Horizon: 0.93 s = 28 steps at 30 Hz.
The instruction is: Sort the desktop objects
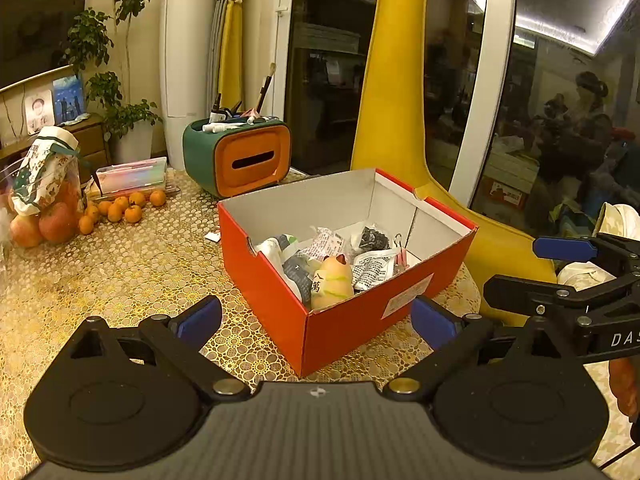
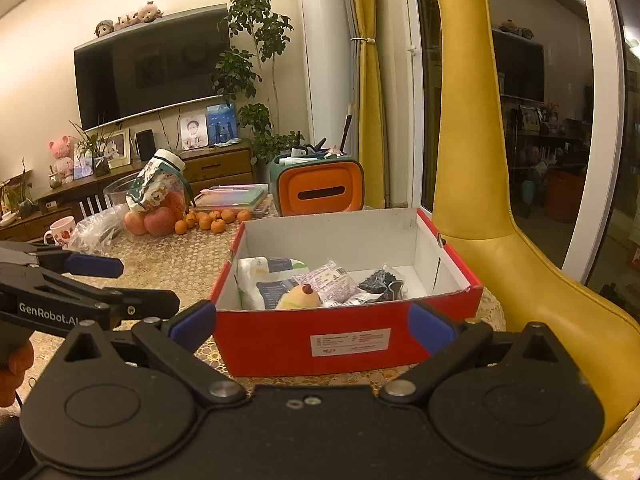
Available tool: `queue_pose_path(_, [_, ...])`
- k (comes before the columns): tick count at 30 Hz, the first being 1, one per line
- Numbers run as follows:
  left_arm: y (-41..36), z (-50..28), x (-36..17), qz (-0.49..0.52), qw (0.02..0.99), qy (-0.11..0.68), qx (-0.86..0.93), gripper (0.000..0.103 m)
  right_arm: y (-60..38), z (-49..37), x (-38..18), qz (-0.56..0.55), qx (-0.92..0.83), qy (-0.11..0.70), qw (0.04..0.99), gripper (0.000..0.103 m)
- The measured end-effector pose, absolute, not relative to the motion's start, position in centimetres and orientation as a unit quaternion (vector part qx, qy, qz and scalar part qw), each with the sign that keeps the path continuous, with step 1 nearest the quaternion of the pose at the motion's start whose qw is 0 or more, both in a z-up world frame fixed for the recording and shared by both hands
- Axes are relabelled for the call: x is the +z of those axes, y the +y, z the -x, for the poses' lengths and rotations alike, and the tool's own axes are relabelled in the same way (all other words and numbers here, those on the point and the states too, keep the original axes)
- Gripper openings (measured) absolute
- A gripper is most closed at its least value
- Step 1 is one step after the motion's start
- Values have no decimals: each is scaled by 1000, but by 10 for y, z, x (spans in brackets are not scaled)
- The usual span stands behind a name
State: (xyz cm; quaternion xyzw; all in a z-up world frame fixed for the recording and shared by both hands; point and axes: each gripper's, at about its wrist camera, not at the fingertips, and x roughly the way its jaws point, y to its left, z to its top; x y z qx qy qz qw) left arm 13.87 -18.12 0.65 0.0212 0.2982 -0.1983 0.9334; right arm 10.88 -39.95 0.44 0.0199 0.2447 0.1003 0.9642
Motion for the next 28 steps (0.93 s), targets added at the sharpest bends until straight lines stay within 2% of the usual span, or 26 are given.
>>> queue_pose_path(28, [-175,-120,23,-23,931,294,-214,101,-389,-96,17,-42,95,248,963,102])
